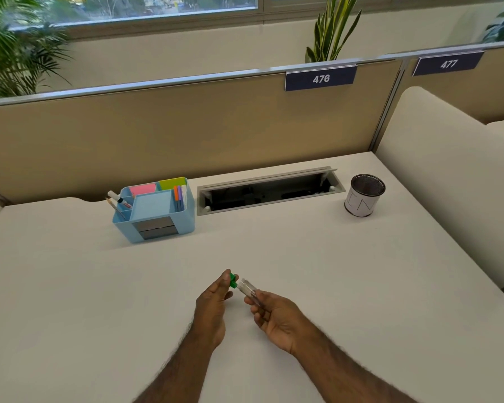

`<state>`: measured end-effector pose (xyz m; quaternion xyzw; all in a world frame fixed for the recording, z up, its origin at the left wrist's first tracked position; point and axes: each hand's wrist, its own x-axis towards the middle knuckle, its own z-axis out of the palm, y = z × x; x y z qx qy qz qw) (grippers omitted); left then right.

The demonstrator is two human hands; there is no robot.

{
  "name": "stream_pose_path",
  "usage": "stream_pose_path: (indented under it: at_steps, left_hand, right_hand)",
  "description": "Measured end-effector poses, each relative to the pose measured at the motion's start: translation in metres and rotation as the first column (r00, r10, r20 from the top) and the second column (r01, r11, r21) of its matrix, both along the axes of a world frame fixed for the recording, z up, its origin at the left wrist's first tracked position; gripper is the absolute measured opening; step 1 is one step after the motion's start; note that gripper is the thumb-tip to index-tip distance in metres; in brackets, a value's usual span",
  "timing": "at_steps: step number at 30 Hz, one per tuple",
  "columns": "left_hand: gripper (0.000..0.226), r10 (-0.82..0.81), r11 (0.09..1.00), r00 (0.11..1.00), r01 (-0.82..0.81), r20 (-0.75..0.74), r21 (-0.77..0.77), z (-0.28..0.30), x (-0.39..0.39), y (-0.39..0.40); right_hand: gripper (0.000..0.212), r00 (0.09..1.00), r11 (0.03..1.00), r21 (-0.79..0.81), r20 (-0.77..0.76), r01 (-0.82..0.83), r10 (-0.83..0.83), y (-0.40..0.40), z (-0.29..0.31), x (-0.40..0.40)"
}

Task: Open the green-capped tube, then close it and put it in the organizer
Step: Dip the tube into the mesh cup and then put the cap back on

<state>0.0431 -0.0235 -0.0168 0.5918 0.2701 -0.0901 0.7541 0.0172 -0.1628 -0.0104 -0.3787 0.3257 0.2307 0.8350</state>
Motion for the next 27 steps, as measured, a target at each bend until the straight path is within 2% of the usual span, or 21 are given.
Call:
stream_pose_path:
  at_steps: [12,20,23,27]
  left_hand:
    - [0.033,0.005,1.000,1.000,-0.005,0.001,0.005,0.000,-0.002,-0.001]
    - [0.019,-0.057,0.998,0.998,0.057,0.024,0.006,0.000,-0.005,-0.003]
    - [0.016,-0.052,0.998,0.999,0.052,0.011,0.024,0.000,-0.006,-0.003]
    - [0.016,-0.059,0.997,0.998,0.059,0.011,0.059,0.002,-0.006,-0.003]
  right_hand:
    - [0.018,0.999,0.998,-0.038,0.022,-0.041,0.042,0.003,0.006,-0.001]
    - [0.018,0.998,0.998,-0.064,0.065,-0.006,0.010,0.010,0.008,0.002]
    - [0.016,0.994,0.991,-0.134,0.110,-0.006,0.021,0.012,0.006,0.002]
    - [0.025,0.976,0.939,-0.343,0.207,0.006,0.070,0.018,0.001,-0.001]
